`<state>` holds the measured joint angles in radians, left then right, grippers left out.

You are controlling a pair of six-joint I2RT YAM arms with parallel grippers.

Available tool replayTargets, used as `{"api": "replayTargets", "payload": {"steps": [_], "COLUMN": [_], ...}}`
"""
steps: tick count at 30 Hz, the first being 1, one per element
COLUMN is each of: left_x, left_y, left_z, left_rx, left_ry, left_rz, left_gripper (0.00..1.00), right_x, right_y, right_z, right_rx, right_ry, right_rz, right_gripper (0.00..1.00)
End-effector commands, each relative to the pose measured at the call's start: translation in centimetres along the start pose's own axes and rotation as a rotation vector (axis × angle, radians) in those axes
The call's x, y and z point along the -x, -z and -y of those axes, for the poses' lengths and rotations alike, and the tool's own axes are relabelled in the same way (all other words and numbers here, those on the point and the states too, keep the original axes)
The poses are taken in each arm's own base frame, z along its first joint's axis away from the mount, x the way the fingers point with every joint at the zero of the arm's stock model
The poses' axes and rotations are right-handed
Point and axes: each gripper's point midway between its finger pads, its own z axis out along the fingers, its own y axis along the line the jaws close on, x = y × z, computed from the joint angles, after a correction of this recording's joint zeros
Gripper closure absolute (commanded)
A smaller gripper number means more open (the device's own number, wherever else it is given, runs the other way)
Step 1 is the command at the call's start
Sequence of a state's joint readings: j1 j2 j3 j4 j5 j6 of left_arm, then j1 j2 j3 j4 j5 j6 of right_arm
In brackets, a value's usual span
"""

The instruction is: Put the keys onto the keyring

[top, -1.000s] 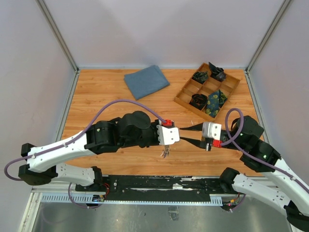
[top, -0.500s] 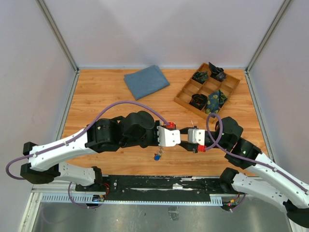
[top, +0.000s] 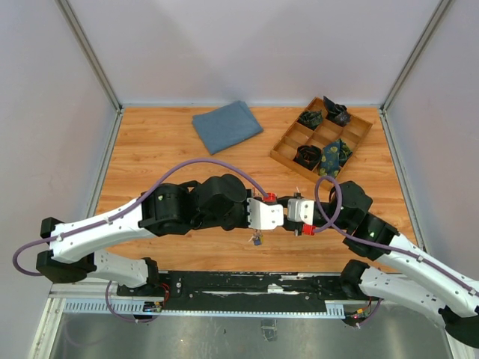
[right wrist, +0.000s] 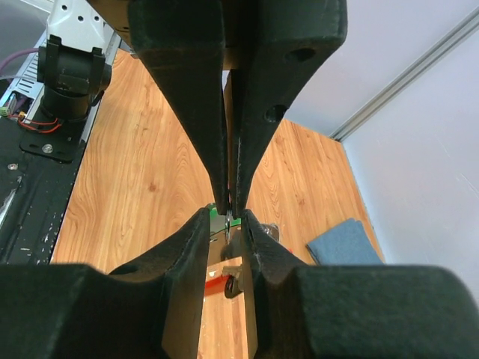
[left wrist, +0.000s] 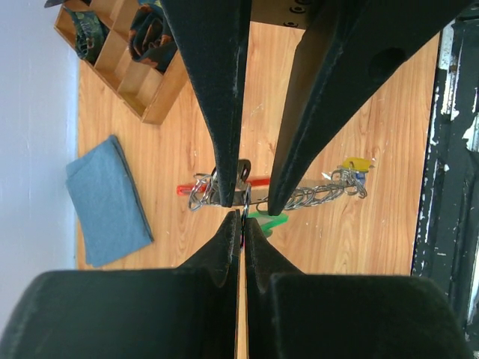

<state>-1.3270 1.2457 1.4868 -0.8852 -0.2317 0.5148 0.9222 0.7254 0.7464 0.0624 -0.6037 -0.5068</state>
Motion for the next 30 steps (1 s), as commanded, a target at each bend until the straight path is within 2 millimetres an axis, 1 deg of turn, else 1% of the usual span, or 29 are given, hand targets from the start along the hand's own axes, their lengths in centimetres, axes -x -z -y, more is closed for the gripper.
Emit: {"api": "replayTargets", "payload": {"steps": [1, 11, 16, 21, 24, 25, 27, 30], "left_x": [1.9, 2.0, 2.0, 2.1, 2.3, 2.4, 2.8, 3.5], "left_y": [1.0, 1.2, 1.3, 1.5, 1.8, 2.0, 2.4, 3.5], "left_z": [-1.1, -1.0, -1.0, -1.2, -1.5, -1.7, -2.0, -2.5], "left_rx": [0.032, 0.029, 0.029, 0.041, 0.058, 0.065, 0.087, 0.111], "left_ry": [-0.003, -0.004, -0.002, 0.002, 0.014, 0.020, 0.040, 0.076], "left_rz": [0.060, 0.072, 0.075, 0.083, 0.102, 0.111, 0.139, 0.210], "left_gripper": [1.00, 0.99, 0.99, 0.99, 0.99, 0.98, 0.90, 0.77], "right_x": [0.3, -0.8, -0.8, -0.9, -0.4, -0.3, 0.0, 1.4], "right_y": [-0.3, -0.3, -0.4, -0.5, -0.4, -0.4, -0.2, -0.1], "right_z": [0.0, -0.1, -0.2, 0.1, 0.4, 0.5, 0.7, 1.2], "right_rx": [-0.003, -0.004, 0.004, -0.006, -0.017, -0.016, -0.018, -0.040], "right_ry": [0.024, 0.030, 0.023, -0.006, -0.020, -0.027, -0.038, -0.038], "right_rz": [0.016, -0.026, -0.033, -0.052, -0.050, -0.054, -0.059, -0.013], "right_gripper": [0.77, 0.80, 0.85, 0.99, 0.99, 0.99, 0.99, 0.99]}}
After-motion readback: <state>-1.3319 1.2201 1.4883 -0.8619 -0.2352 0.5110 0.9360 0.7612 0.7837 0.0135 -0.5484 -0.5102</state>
